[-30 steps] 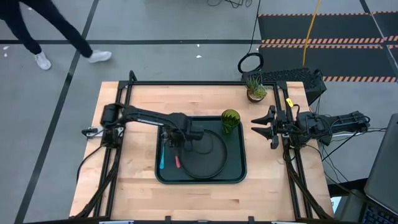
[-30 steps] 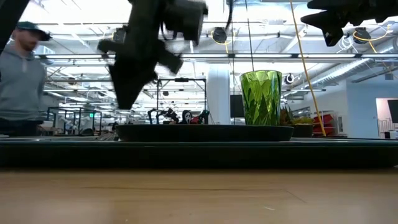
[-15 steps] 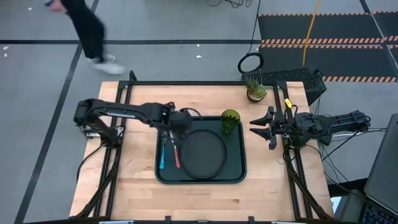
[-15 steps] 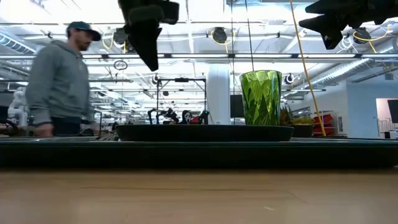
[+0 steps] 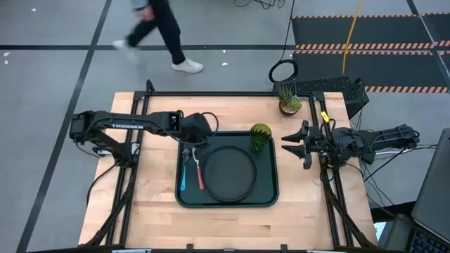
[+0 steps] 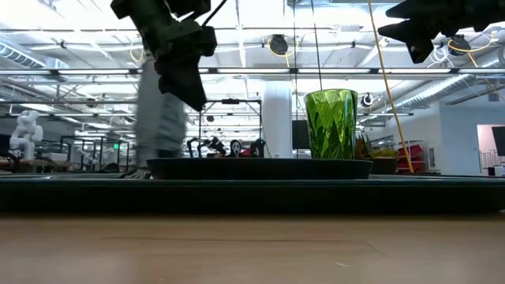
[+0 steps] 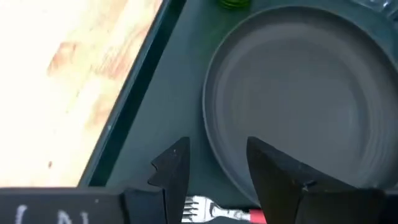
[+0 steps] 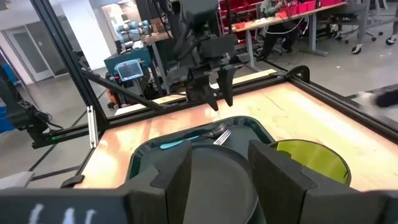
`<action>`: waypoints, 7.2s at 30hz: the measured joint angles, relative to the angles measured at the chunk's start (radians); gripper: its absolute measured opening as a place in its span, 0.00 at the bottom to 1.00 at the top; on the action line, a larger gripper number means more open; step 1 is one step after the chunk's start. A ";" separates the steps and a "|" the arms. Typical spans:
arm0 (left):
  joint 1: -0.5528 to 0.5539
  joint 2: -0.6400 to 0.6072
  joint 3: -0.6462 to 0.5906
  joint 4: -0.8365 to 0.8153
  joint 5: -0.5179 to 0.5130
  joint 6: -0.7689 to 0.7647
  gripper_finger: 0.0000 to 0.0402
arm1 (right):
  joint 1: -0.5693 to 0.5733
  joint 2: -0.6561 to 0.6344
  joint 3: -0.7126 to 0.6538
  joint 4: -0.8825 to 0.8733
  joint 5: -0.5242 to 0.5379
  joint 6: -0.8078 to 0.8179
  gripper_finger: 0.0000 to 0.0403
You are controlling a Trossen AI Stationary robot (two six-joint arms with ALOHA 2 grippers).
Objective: Pick and place plate/cup/fork/spoon on tray
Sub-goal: Adjust the pink fork
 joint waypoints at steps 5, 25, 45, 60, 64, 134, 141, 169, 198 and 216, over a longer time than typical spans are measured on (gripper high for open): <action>-0.007 -0.013 0.000 0.015 0.014 0.069 0.40 | 0.000 0.004 0.000 0.003 0.024 0.024 0.37; 0.161 0.000 -0.219 0.073 0.060 0.094 0.40 | 0.000 0.009 0.000 0.021 0.023 0.133 0.37; 0.173 0.015 -0.227 -0.009 0.238 0.149 0.40 | 0.000 0.029 0.000 0.024 0.023 0.128 0.37; 0.176 0.015 -0.227 -0.010 0.167 0.239 0.40 | 0.002 0.028 0.000 0.107 0.017 0.124 0.37; 0.173 0.028 -0.227 -0.005 0.167 0.245 0.40 | 0.002 0.031 0.000 0.107 0.018 0.123 0.37; -0.299 0.138 -0.227 0.070 -0.414 -0.030 0.40 | 0.002 0.107 -0.001 0.145 0.022 0.106 0.37; -0.298 0.138 -0.227 0.069 -0.414 -0.030 0.40 | 0.002 0.107 -0.001 0.144 0.022 0.105 0.37; -0.301 0.219 -0.226 0.068 -0.360 0.038 0.40 | 0.002 0.106 -0.001 0.144 0.022 0.105 0.37; -0.276 0.173 -0.224 -0.017 -0.344 0.188 0.40 | 0.002 0.106 -0.001 0.144 0.021 0.112 0.37; -0.233 0.174 -0.235 0.002 -0.300 0.286 0.40 | 0.002 0.107 -0.001 0.144 0.021 0.113 0.37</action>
